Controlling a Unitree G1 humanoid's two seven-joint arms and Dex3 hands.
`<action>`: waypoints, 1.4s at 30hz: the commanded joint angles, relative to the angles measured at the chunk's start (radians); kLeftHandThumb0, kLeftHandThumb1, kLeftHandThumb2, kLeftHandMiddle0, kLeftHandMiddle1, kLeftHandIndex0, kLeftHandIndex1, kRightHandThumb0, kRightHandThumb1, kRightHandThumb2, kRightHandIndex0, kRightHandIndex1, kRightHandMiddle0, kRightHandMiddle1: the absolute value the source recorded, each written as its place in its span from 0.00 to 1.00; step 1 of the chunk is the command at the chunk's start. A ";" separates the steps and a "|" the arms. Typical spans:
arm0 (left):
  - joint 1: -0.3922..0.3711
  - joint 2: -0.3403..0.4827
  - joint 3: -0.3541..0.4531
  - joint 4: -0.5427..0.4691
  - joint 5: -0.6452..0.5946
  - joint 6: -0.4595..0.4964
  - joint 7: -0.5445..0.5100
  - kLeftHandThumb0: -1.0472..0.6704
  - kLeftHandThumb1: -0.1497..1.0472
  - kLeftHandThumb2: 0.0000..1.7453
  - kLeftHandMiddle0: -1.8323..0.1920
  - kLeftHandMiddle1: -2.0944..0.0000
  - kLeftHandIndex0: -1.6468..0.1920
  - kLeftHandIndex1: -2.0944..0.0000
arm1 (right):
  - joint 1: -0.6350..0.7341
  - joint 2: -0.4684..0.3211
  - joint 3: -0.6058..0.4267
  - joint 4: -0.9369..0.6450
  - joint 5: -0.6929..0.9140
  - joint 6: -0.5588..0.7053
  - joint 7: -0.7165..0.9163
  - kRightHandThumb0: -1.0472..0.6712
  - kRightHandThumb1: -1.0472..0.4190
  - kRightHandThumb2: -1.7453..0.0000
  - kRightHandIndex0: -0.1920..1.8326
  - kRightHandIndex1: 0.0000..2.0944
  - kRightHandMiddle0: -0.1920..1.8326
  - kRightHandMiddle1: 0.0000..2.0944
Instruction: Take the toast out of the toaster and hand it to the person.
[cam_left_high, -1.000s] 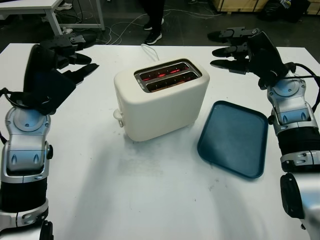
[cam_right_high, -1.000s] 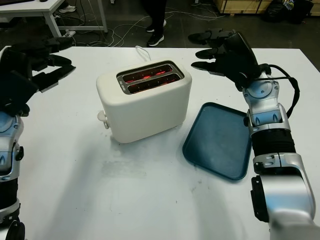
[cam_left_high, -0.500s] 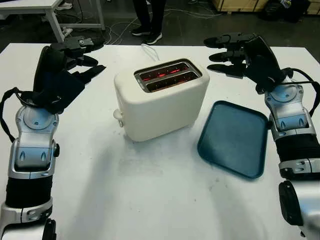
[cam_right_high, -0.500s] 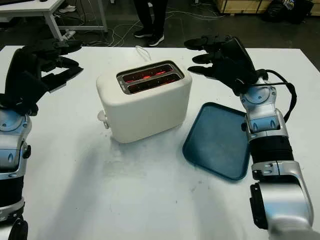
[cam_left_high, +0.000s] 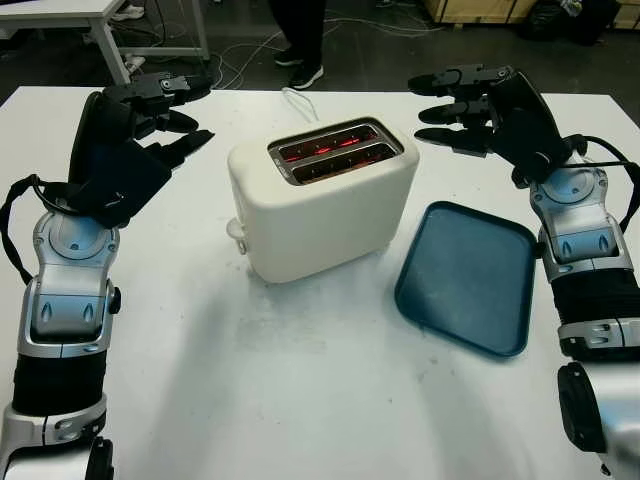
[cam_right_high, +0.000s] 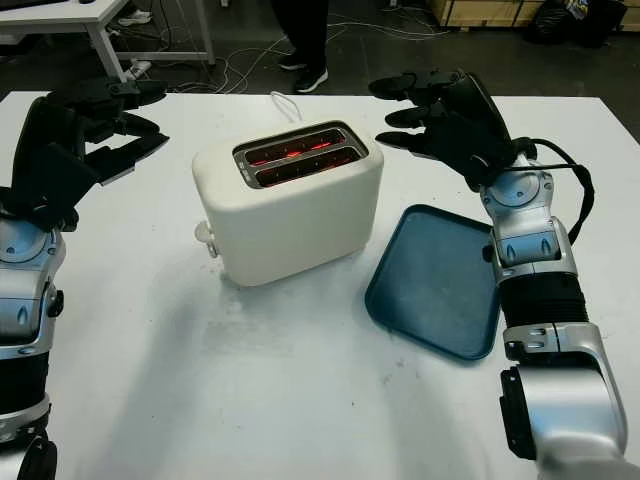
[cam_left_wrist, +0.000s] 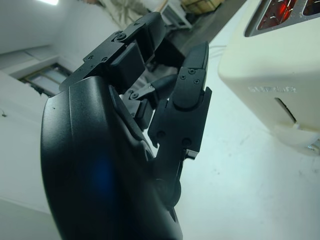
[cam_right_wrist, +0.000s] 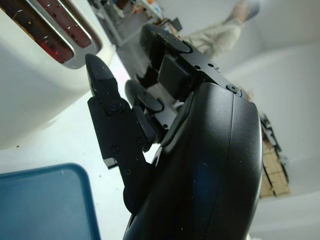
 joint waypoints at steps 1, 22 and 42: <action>-0.020 0.005 -0.007 -0.003 0.014 0.000 0.003 0.43 0.87 0.00 0.66 0.53 0.46 0.96 | 0.001 0.005 -0.006 -0.005 0.010 0.015 0.002 0.46 0.19 1.00 0.54 0.03 0.51 0.00; -0.014 0.012 -0.005 -0.016 0.016 0.001 -0.002 0.43 0.87 0.00 0.67 0.53 0.46 0.95 | 0.000 0.004 -0.010 0.011 0.013 -0.007 0.004 0.47 0.19 1.00 0.55 0.03 0.52 0.00; -0.001 0.013 -0.006 -0.013 0.003 0.004 -0.026 0.42 0.87 0.00 0.67 0.53 0.47 0.94 | 0.006 0.006 -0.020 0.048 0.023 -0.039 0.008 0.46 0.18 1.00 0.55 0.03 0.51 0.00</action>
